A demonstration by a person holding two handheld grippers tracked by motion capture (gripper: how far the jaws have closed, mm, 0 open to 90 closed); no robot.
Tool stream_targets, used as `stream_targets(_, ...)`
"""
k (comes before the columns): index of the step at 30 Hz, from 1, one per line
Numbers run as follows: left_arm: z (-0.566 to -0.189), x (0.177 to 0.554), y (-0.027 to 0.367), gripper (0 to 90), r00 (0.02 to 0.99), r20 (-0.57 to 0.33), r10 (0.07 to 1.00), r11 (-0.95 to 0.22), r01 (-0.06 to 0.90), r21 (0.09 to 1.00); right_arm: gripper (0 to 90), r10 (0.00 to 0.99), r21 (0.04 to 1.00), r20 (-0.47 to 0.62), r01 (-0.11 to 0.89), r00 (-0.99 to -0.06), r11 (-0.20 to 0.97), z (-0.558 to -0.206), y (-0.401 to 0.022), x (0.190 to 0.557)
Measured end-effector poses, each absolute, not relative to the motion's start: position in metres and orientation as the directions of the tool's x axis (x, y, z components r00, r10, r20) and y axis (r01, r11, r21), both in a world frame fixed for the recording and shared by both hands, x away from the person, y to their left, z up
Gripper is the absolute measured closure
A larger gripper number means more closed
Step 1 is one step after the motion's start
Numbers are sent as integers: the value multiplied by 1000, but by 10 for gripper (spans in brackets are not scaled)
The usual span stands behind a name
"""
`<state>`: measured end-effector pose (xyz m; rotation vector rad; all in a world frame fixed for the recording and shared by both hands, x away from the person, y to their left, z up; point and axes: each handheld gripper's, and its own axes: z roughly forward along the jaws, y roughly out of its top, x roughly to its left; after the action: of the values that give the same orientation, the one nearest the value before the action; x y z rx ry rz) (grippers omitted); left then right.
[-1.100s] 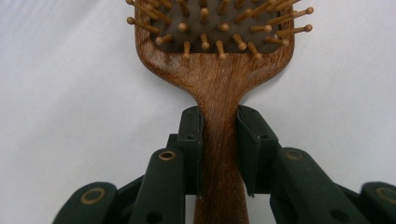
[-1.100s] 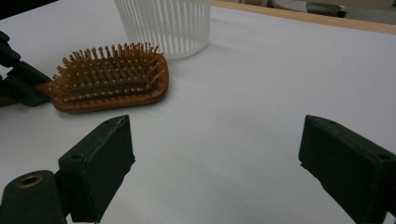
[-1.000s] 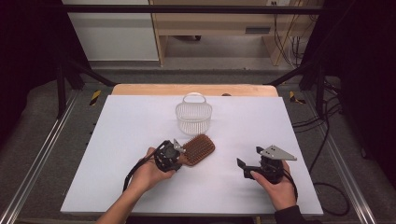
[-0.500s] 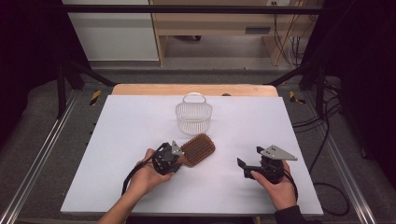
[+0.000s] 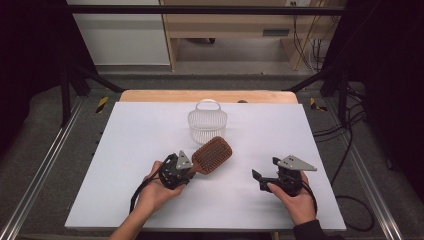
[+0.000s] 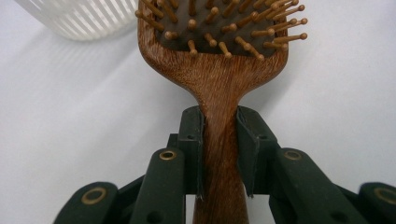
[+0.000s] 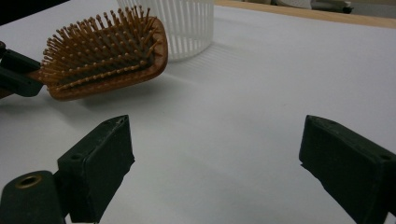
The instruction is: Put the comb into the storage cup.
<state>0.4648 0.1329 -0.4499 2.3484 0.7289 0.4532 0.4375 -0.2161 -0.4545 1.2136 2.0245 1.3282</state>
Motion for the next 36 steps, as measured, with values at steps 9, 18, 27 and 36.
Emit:
stream_targets(9,-447,458,141,727,769,117,629,-570,354,741,79,795,887,167,441,-583,137,-449,-201,443)
stream_targets(18,-433,447,142,727,773,112,625,-524,308,794,71,684,882,270,459,-678,106,-443,-161,455)
stream_targets(27,-428,437,137,727,792,110,601,-522,284,804,90,605,874,350,482,-715,65,-434,-130,466)
stream_targets(36,-424,435,139,727,791,99,603,-484,265,834,105,595,880,365,474,-716,31,-417,-122,471)
